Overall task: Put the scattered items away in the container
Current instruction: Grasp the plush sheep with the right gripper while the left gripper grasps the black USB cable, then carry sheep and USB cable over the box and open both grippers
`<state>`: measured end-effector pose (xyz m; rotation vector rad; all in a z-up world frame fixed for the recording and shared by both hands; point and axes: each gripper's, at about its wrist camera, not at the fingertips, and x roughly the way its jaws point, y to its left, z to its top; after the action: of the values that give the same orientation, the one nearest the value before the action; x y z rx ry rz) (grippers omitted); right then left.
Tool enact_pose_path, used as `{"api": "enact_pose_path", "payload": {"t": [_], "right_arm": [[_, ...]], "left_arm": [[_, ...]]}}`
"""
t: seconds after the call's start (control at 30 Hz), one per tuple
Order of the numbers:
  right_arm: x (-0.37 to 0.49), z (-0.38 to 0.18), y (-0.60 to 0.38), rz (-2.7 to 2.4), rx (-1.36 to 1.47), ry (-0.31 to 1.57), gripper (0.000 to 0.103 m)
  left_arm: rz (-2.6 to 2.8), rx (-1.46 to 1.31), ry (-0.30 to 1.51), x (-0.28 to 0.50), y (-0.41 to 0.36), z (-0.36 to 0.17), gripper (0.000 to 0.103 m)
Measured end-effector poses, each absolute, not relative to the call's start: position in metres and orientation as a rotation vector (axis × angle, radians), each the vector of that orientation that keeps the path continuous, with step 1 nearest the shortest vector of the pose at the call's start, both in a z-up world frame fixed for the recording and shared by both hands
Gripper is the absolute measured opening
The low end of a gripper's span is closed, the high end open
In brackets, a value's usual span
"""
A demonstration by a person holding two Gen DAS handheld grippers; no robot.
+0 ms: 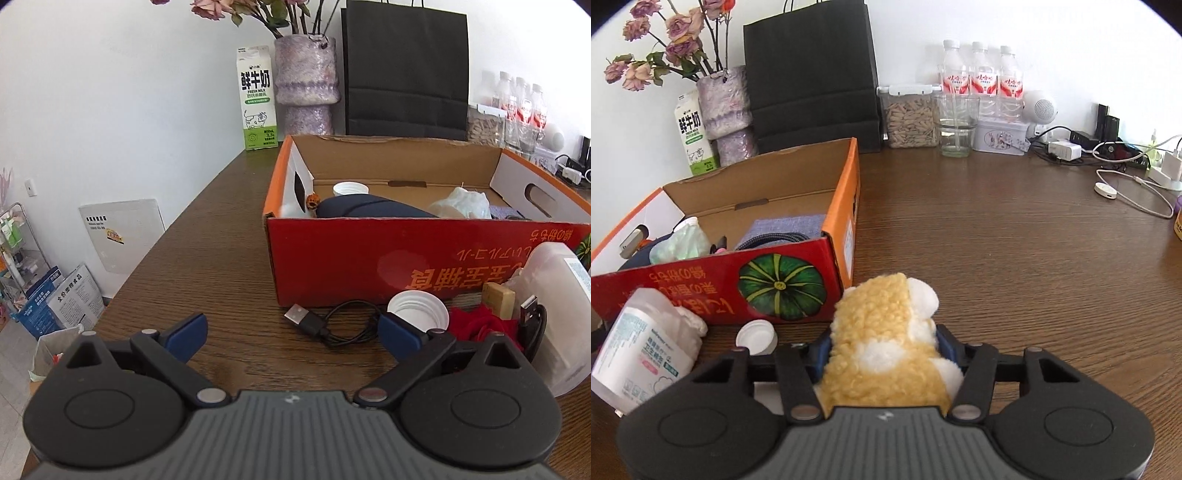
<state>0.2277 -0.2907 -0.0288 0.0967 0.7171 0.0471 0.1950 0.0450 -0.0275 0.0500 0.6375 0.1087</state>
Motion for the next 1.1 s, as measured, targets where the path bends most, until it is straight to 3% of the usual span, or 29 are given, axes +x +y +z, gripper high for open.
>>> {"api": "enact_pose_path", "payload": {"t": [0.23, 0.3, 0.37, 0.4, 0.43, 1.0, 1.03, 1.07, 1.1], "right_arm": [[0.224, -0.031, -0.294, 0.049, 0.108, 0.688, 0.054], [0.224, -0.032, -0.293, 0.047, 0.105, 0.68, 0.054], [0.223, -0.032, -0.293, 0.046, 0.107, 0.671, 0.054], [0.223, -0.033, -0.293, 0.046, 0.107, 0.668, 0.054], [0.223, -0.033, -0.293, 0.045, 0.107, 0.665, 0.054], [0.204, -0.03, -0.296, 0.061, 0.163, 0.618, 0.051], [0.202, -0.029, -0.296, 0.062, 0.171, 0.611, 0.051], [0.2, -0.027, -0.298, 0.063, 0.18, 0.604, 0.051], [0.198, -0.026, -0.299, 0.062, 0.187, 0.597, 0.051]], "left_arm": [[0.067, 0.001, 0.666, 0.206, 0.049, -0.03, 0.094], [0.038, -0.022, 0.658, 0.205, 0.05, -0.029, 0.083], [-0.008, -0.041, 0.646, 0.202, 0.05, -0.028, 0.049], [-0.006, -0.037, 0.637, 0.2, 0.049, -0.027, 0.044], [0.02, -0.016, 0.637, 0.199, 0.046, -0.027, 0.029], [0.084, -0.097, 0.564, 0.166, 0.066, -0.018, 0.026], [0.082, -0.1, 0.557, 0.164, 0.067, -0.017, 0.024], [0.082, -0.102, 0.554, 0.162, 0.068, -0.016, 0.015], [0.082, -0.104, 0.549, 0.16, 0.069, -0.014, 0.014]]}}
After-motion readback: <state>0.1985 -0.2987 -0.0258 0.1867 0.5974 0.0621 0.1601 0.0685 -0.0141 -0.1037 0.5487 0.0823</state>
